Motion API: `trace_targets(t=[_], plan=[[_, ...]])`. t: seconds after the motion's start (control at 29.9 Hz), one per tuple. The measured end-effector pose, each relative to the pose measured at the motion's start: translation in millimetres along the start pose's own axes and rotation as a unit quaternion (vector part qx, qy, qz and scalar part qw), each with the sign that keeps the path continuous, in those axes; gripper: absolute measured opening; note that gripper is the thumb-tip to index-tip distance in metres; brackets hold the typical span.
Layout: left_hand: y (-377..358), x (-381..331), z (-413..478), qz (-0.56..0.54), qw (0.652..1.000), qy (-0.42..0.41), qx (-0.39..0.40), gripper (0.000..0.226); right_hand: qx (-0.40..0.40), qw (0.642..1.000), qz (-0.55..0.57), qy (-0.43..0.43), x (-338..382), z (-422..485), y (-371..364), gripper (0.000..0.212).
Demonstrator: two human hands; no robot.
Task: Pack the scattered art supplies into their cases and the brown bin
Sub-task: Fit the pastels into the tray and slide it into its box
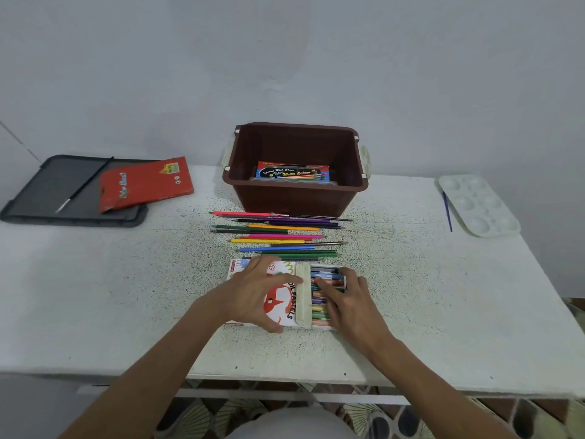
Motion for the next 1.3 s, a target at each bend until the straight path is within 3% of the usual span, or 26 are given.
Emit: trace_targets(t=[0.74, 0.9, 1.0, 1.3], plan=[[0, 1, -6, 0.005, 1.000, -0.009, -0.025, 0.091, -0.006, 0.998, -0.055, 0.041, 15, 0, -6, 0.059], [-2, 2, -5, 0.016, 1.000, -0.004, -0.019, 0.093, -0.025, 0.991, 0.130, -0.007, 12, -3, -3, 0.049], [-1, 3, -4, 0.026, 0.999, 0.002, -0.019, 0.094, -0.044, 0.963, 0.253, -0.080, 7, 1, 2, 0.042], [-2, -6, 0, 0.044, 0.999, -0.014, -0.030, 0.099, -0.029, 0.874, 0.446, -0.191, 27, 10, 2, 0.034]])
Point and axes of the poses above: each hand's wrist, its own z-axis towards the middle knuckle, its own y-axis out of the back of the hand, x = y × z, the point moved 6 cm from there along z, towards the middle knuckle, and after that the axes turned 3 degrees about -z, right-handed, at the moved point
